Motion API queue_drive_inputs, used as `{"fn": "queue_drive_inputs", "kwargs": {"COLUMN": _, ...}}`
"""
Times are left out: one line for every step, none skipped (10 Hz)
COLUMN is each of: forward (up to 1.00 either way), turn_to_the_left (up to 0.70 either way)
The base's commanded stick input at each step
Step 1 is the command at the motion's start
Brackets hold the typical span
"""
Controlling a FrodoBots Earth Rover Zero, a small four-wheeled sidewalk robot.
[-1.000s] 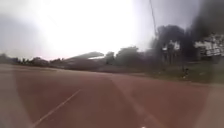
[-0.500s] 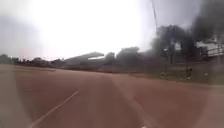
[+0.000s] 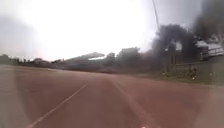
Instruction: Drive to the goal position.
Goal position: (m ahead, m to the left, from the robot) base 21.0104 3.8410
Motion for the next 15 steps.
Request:
{"fn": "queue_drive_inputs", "kwargs": {"forward": 0.7, "turn_to_the_left": 0.29}}
{"fn": "queue_drive_inputs", "kwargs": {"forward": 0.7, "turn_to_the_left": 0.13}}
{"fn": "queue_drive_inputs", "kwargs": {"forward": 0.7, "turn_to_the_left": 0.0}}
{"fn": "queue_drive_inputs", "kwargs": {"forward": 0.7, "turn_to_the_left": 0.0}}
{"fn": "queue_drive_inputs", "kwargs": {"forward": 0.7, "turn_to_the_left": 0.0}}
{"fn": "queue_drive_inputs", "kwargs": {"forward": 0.7, "turn_to_the_left": 0.0}}
{"fn": "queue_drive_inputs", "kwargs": {"forward": 0.7, "turn_to_the_left": 0.0}}
{"fn": "queue_drive_inputs", "kwargs": {"forward": 0.7, "turn_to_the_left": 0.0}}
{"fn": "queue_drive_inputs", "kwargs": {"forward": 0.7, "turn_to_the_left": 0.0}}
{"fn": "queue_drive_inputs", "kwargs": {"forward": 0.7, "turn_to_the_left": 0.0}}
{"fn": "queue_drive_inputs", "kwargs": {"forward": 0.7, "turn_to_the_left": 0.0}}
{"fn": "queue_drive_inputs", "kwargs": {"forward": 0.7, "turn_to_the_left": 0.0}}
{"fn": "queue_drive_inputs", "kwargs": {"forward": 0.7, "turn_to_the_left": 0.0}}
{"fn": "queue_drive_inputs", "kwargs": {"forward": 0.7, "turn_to_the_left": 0.0}}
{"fn": "queue_drive_inputs", "kwargs": {"forward": 0.7, "turn_to_the_left": 0.0}}
